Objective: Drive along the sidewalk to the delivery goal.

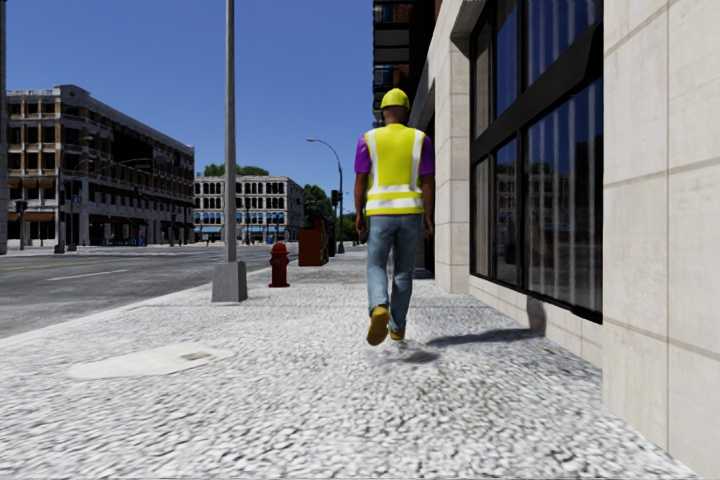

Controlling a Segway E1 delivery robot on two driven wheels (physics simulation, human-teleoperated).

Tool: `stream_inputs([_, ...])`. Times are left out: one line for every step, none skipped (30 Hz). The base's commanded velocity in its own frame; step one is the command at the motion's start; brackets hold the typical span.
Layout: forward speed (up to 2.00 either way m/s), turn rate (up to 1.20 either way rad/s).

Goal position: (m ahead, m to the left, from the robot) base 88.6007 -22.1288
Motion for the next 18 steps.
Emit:
stream_inputs([0.86,0.00])
stream_inputs([0.86,0.00])
stream_inputs([0.86,0.00])
stream_inputs([0.86,0.00])
stream_inputs([0.86,0.00])
stream_inputs([0.86,0.00])
stream_inputs([0.86,0.00])
stream_inputs([0.86,0.00])
stream_inputs([0.86,0.00])
stream_inputs([0.89,0.00])
stream_inputs([0.91,0.00])
stream_inputs([0.94,0.00])
stream_inputs([1.00,0.00])
stream_inputs([1.00,0.00])
stream_inputs([1.04,0.00])
stream_inputs([1.08,0.00])
stream_inputs([1.09,0.00])
stream_inputs([1.09,0.00])
